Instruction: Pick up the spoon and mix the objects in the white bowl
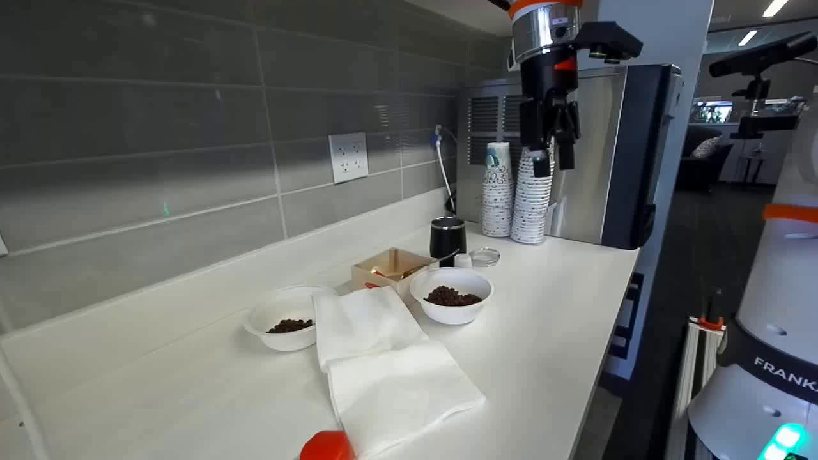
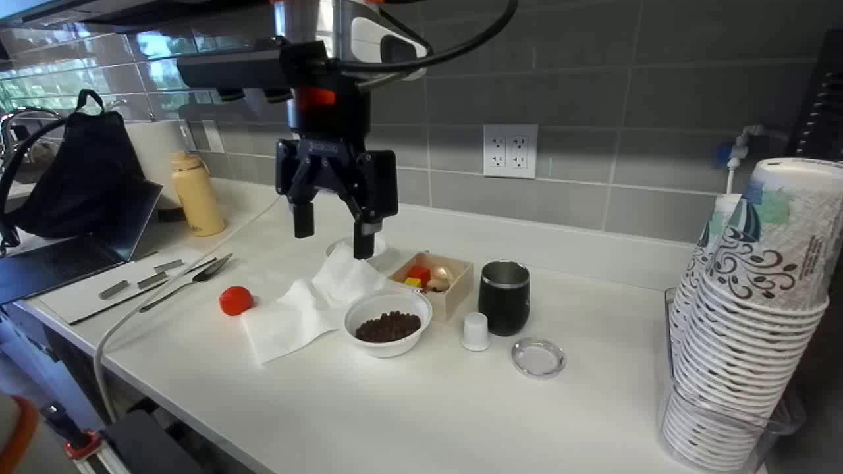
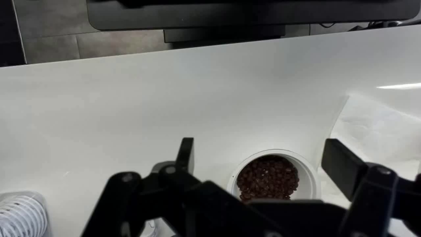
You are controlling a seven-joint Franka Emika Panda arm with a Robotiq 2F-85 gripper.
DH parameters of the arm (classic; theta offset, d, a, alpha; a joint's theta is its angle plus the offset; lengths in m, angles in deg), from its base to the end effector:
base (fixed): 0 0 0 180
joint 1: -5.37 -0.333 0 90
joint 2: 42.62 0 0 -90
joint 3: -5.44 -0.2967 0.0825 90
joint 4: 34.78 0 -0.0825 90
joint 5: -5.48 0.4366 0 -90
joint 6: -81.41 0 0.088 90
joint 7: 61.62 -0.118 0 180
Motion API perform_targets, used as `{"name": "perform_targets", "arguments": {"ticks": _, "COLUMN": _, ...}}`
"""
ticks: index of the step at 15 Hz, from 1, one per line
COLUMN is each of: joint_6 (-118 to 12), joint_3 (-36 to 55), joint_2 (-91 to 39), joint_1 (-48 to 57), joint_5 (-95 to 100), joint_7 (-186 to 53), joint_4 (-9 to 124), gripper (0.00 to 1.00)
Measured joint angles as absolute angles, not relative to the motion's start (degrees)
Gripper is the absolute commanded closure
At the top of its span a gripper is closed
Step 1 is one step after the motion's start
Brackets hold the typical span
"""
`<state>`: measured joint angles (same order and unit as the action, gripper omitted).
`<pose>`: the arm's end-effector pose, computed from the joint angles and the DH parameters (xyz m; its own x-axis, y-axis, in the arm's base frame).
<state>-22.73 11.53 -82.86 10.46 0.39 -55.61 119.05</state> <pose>0.3648 -0.0744 0.3814 0.9856 -0.0297 -0.1664 -0.0309 -0.9995 -0.0047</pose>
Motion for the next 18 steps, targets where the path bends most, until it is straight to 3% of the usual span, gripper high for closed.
{"name": "perform_targets", "arguments": {"ticks": 5, "joint_6": -23.14, "joint_3": 12.06, "joint_2": -82.73, "joint_1": 10.44, "joint_5": 0.93, "joint_7": -55.17, "joint_4": 119.03, "gripper": 0.00}}
{"name": "perform_targets", "arguments": {"ticks": 9, "joint_6": -28.03, "joint_3": 18.28, "joint_2": -79.82, "joint_1": 10.13, "joint_5": 5.85, "joint_7": -48.50, "joint_4": 117.92, "gripper": 0.00}}
{"name": "perform_targets", "arguments": {"ticks": 18, "joint_6": -33.57, "joint_3": 31.80, "joint_2": -61.42, "joint_1": 5.52, "joint_5": 33.60, "joint_7": -23.66, "joint_4": 108.71, "gripper": 0.00}}
